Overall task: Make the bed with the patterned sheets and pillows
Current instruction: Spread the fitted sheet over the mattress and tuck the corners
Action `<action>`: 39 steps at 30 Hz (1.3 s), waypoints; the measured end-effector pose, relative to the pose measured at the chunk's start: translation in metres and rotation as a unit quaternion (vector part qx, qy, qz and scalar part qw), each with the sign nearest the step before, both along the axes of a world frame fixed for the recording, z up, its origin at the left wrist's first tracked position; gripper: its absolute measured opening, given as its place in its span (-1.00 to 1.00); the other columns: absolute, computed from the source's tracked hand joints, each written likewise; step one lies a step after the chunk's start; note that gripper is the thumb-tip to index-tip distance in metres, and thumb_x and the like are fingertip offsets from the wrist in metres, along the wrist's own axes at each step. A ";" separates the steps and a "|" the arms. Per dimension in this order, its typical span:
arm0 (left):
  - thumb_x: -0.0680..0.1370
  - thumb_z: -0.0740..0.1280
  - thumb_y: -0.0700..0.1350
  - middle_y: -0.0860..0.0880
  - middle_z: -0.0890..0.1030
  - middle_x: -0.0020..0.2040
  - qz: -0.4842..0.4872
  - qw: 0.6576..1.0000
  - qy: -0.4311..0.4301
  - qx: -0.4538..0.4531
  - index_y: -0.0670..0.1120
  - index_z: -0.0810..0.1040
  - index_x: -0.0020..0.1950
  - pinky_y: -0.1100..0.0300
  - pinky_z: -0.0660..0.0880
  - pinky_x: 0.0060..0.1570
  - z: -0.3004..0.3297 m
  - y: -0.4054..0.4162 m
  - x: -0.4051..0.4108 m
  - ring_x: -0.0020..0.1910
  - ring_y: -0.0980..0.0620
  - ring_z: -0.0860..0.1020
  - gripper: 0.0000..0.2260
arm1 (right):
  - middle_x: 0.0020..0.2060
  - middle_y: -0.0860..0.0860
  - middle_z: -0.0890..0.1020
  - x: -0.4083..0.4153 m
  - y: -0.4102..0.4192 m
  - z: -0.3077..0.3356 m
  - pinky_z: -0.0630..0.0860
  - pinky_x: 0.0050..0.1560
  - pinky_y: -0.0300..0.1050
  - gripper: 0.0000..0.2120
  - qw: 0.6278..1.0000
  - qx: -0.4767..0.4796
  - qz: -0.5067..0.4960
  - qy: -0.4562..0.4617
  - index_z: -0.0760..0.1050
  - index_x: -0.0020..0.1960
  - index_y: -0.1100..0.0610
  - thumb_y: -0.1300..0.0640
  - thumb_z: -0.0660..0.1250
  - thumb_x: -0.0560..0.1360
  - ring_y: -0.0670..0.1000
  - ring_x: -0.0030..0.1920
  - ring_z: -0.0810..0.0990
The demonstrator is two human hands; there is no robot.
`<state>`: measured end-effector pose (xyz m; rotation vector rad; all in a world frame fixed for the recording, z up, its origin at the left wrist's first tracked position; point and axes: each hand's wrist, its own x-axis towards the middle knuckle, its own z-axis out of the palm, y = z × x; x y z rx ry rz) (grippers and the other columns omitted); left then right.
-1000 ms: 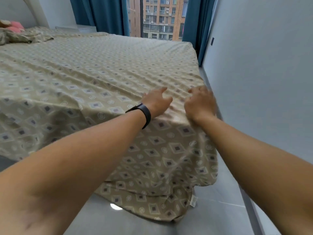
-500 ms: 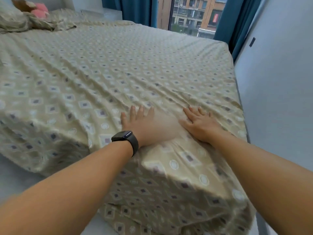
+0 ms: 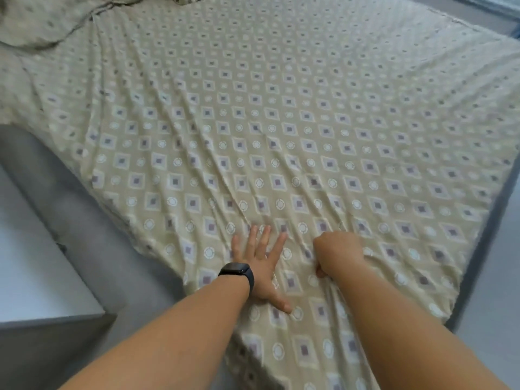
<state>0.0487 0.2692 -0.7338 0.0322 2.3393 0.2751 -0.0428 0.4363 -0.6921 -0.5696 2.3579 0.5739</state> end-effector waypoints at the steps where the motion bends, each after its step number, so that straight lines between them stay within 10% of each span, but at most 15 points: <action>1: 0.04 0.40 0.62 0.02 -0.66 0.43 -0.004 1.000 -0.010 0.004 0.29 -0.70 0.33 -0.39 -0.58 0.23 0.001 -0.003 0.000 0.33 -0.12 -0.72 0.40 | -0.37 -0.05 0.52 -0.001 -0.001 -0.003 0.48 -0.25 -0.18 -0.89 1.000 -0.002 0.006 -0.013 0.56 -0.17 0.06 0.18 0.49 0.45 0.03 -0.28 0.56; 11: 0.07 0.56 0.46 -0.01 -0.68 0.41 0.023 0.999 -0.047 0.007 0.27 -0.66 0.38 -0.42 -0.55 0.24 -0.008 -0.001 -0.013 0.35 -0.15 -0.70 0.46 | -0.06 0.10 0.61 -0.021 -0.012 -0.025 0.65 0.05 0.15 -0.80 0.996 0.004 -0.011 -0.091 0.60 0.05 0.18 0.36 0.31 0.48 0.24 0.05 0.63; 19: 0.09 0.59 0.40 -0.02 -0.70 0.37 0.029 0.996 -0.079 -0.042 0.21 -0.66 0.40 -0.45 -0.53 0.24 0.004 0.007 -0.018 0.35 -0.18 -0.69 0.48 | -0.39 -0.05 0.41 -0.019 0.010 -0.016 0.30 -0.41 -0.18 -0.89 0.993 -0.030 0.077 -0.084 0.60 -0.15 0.09 0.24 0.34 0.52 0.02 -0.38 0.41; 23: 0.45 0.47 -0.10 -0.08 -0.57 0.51 0.149 0.981 -0.101 -0.073 0.11 -0.59 0.49 -0.48 -0.27 0.39 0.032 0.043 -0.011 0.46 -0.27 -0.56 0.18 | -0.25 -0.03 0.57 -0.018 0.026 0.001 0.49 -0.27 -0.13 -0.83 0.988 -0.062 0.053 -0.128 0.65 -0.06 0.10 0.26 0.28 0.55 0.03 -0.25 0.57; 28: 0.58 0.26 -0.02 -0.05 -0.03 0.65 0.349 0.911 -0.203 0.081 0.17 -0.07 0.64 -0.25 0.00 0.50 0.120 0.111 0.001 0.59 -0.17 0.06 -0.28 | 0.33 0.11 0.55 -0.059 0.066 0.054 0.53 0.11 -0.01 -0.44 0.937 -0.074 -0.050 -0.339 0.16 0.62 0.00 0.00 0.21 0.66 0.12 0.17 0.56; 32: 0.62 0.21 0.01 -0.02 0.40 0.49 0.480 0.849 -0.204 0.089 0.14 0.23 0.58 -0.07 0.31 0.37 0.180 0.149 -0.018 0.42 -0.10 0.39 -0.48 | 0.51 0.13 0.38 -0.121 0.085 0.101 0.42 0.37 0.04 -0.37 0.905 -0.028 0.073 -0.418 0.03 0.66 -0.03 -0.09 0.18 0.68 0.18 0.42 0.44; 39: 0.67 0.19 -0.05 -0.10 0.46 0.41 0.639 0.715 -0.209 0.191 -0.05 0.38 0.49 0.14 0.45 0.18 0.211 0.222 -0.057 0.29 -0.09 0.49 -0.62 | 0.48 0.08 0.44 -0.212 0.100 0.152 0.41 0.37 0.04 -0.45 0.903 -0.029 0.143 -0.404 0.12 0.63 -0.02 -0.07 0.15 0.68 0.15 0.42 0.45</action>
